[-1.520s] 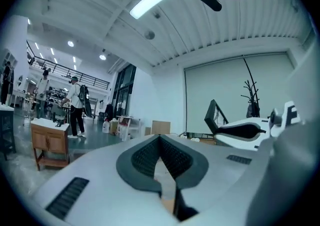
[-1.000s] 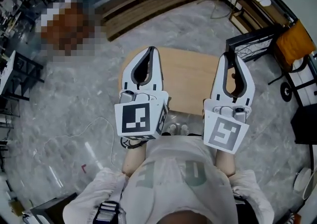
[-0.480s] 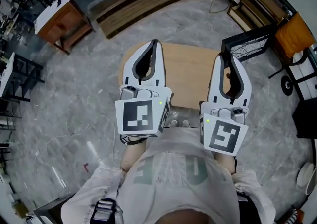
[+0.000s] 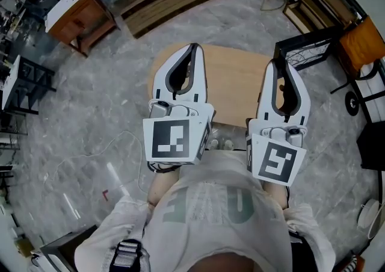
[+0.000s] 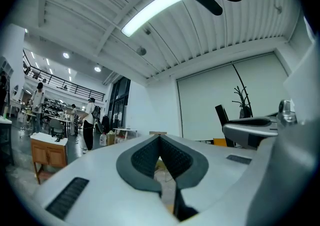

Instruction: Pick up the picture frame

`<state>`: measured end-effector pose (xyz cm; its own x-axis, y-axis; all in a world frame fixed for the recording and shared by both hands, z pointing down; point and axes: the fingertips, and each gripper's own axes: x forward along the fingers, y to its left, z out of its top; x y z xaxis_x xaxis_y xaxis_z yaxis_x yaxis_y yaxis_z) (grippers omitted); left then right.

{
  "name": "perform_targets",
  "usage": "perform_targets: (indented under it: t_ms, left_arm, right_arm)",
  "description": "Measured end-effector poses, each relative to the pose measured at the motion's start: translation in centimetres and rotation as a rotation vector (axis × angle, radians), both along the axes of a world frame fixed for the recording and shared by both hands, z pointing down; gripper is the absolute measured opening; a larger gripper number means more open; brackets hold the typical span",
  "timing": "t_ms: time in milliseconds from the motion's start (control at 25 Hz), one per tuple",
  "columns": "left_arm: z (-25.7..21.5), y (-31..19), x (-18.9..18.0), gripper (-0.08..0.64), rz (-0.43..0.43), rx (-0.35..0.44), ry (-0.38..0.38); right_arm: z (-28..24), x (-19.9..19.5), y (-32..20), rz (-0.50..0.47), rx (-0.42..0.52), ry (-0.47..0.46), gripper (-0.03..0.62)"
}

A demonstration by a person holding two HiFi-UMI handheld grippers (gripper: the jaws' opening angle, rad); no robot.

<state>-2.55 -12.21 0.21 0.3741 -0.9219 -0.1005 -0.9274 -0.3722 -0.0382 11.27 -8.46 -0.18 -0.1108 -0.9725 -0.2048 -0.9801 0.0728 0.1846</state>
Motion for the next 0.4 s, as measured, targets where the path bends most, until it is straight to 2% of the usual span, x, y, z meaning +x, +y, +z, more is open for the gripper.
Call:
perform_targets:
  t_ms: [400]
  left_arm:
    - [0.44,0.23,0.08,0.009,0.008,-0.011,0.011]
  right_arm:
    - [-0.06,-0.46,0.17,0.006,0.014,0.043,0.075]
